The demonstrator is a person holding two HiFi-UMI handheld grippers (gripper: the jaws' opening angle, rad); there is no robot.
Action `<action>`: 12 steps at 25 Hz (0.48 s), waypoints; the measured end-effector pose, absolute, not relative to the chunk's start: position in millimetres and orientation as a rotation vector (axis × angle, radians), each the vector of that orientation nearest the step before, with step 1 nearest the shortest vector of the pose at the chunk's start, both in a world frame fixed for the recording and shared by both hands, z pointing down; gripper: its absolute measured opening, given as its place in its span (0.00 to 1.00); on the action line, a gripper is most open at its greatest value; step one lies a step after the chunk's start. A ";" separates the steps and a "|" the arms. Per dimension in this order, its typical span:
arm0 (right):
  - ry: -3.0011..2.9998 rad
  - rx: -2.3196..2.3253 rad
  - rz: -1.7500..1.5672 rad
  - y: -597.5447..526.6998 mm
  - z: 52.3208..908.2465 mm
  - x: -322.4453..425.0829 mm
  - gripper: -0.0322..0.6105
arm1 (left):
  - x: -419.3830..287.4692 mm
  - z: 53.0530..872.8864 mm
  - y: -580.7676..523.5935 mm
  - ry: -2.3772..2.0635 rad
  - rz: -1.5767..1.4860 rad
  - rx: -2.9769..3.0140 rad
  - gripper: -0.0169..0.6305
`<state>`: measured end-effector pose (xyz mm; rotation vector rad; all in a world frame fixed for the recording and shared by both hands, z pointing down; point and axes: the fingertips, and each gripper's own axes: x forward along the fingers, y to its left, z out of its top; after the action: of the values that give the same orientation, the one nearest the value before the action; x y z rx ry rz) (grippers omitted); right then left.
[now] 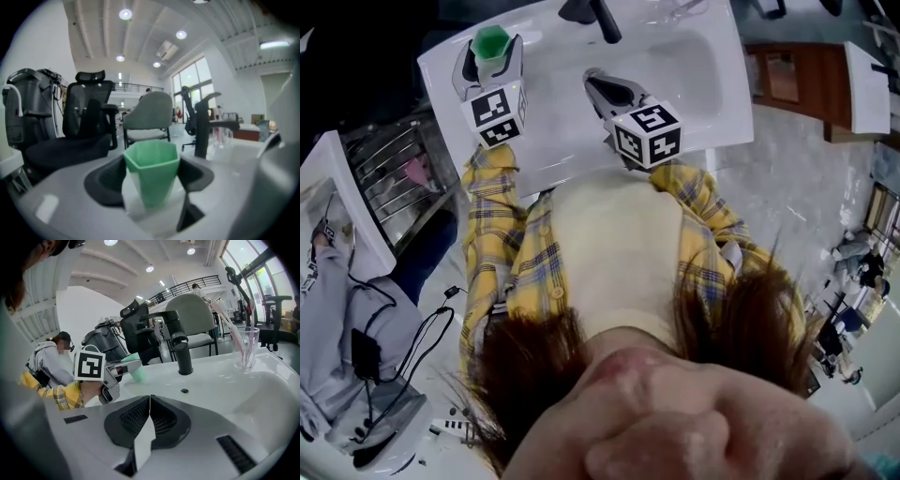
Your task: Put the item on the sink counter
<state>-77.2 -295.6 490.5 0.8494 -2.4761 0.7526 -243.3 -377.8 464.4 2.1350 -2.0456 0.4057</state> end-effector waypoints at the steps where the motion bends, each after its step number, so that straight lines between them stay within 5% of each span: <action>1: -2.474 0.852 0.754 -295.7 491.0 -77.3 0.07 | -245.8 466.2 -378.8 -2.059 0.417 2.128 0.54; 12: -2.466 0.864 0.767 -297.7 497.9 -81.3 0.07 | -261.1 479.0 -388.1 -2.120 0.425 2.062 0.54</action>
<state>-81.3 -297.7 497.9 0.8641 -2.4664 0.7672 -261.1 -388.1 479.0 2.0620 -2.1200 0.4246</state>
